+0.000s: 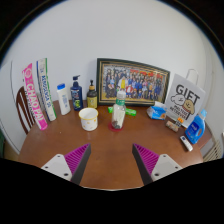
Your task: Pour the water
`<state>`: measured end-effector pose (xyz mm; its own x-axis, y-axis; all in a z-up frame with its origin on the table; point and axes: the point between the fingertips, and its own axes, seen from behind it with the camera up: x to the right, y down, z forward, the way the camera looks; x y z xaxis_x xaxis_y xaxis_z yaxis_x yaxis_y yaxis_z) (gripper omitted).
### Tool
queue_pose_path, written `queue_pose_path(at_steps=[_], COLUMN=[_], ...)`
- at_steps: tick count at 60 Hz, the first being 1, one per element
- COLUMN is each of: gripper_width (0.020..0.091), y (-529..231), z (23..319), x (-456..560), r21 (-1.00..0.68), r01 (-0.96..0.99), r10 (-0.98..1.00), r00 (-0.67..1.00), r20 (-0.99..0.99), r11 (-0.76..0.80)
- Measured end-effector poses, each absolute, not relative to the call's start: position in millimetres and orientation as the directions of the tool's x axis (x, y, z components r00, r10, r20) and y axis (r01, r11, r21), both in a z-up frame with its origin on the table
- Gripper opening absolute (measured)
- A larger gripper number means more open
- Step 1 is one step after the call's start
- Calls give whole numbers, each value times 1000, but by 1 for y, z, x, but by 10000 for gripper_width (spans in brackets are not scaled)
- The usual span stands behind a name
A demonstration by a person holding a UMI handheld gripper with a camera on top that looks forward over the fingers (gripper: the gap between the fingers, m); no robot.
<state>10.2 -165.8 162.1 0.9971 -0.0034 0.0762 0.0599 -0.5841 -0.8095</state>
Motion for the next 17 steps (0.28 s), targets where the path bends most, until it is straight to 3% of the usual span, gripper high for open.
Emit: queue_pose_path(at_steps=[17], gripper_width=[858], y=[-204], z=[182], x=[9], r21=[-816], r01=[90], r10=[28], r00=[996], r20=[90], r11=[-571])
